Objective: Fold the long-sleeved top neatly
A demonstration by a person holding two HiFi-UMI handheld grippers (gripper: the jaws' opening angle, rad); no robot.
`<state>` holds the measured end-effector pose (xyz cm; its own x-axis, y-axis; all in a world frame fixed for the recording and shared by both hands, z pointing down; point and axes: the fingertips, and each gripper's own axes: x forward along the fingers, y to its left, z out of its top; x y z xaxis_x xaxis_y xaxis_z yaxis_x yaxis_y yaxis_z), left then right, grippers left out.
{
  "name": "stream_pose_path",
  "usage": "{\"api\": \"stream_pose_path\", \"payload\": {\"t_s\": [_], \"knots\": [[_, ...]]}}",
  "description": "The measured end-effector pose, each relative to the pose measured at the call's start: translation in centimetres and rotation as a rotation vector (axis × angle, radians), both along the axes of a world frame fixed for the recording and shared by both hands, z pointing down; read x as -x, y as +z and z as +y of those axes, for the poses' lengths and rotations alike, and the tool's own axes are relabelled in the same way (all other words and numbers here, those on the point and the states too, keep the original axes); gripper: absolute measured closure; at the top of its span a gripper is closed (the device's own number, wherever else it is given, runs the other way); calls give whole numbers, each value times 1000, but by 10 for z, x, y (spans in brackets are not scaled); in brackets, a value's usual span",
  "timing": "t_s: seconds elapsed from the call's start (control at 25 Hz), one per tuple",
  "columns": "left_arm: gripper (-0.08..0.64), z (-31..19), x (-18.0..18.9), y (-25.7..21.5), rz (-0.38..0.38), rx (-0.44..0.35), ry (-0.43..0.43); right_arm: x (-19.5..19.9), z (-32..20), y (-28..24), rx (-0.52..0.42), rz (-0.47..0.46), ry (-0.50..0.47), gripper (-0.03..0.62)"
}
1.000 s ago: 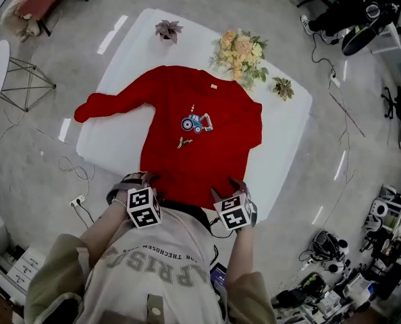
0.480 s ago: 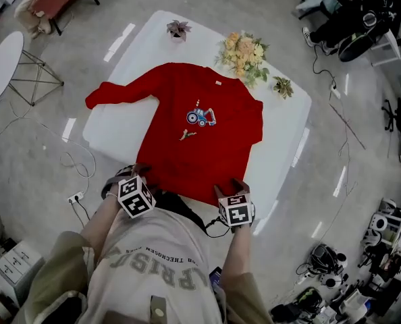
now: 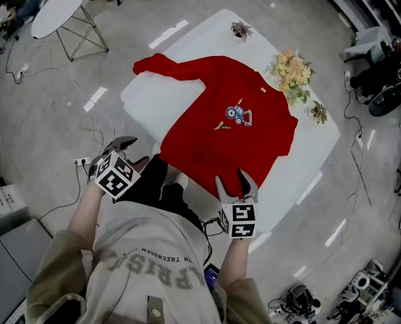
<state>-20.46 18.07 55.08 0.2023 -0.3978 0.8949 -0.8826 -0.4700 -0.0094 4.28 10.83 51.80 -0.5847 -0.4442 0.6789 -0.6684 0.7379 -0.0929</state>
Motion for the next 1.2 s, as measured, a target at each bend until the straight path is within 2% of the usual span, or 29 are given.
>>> {"api": "stream_pose_path", "payload": {"t_s": [0.16,0.28,0.36,0.48,0.68,0.88,1.08,1.2], "knots": [[310,2,29,-13,-5,-47,-46,46,-5,-11,-43,14,-92,345],[310,-6,53,-18,2,-76,-51,88,-12,-21,-69,14,-129,345],[310,-14,74,-19,1,-95,-36,119,-16,-27,-81,12,-133,345],[310,-27,108,-21,28,-122,-2,154,-20,-26,-104,69,-123,345],[310,-49,169,-29,82,-158,54,211,-27,-20,-120,137,-56,345],[310,-80,205,-27,74,-175,138,241,-41,-16,-147,222,-20,345],[310,-123,217,-7,60,-166,206,258,-70,-8,-161,286,3,345],[310,-156,218,17,30,-130,254,264,-96,5,-174,355,-28,345]]}}
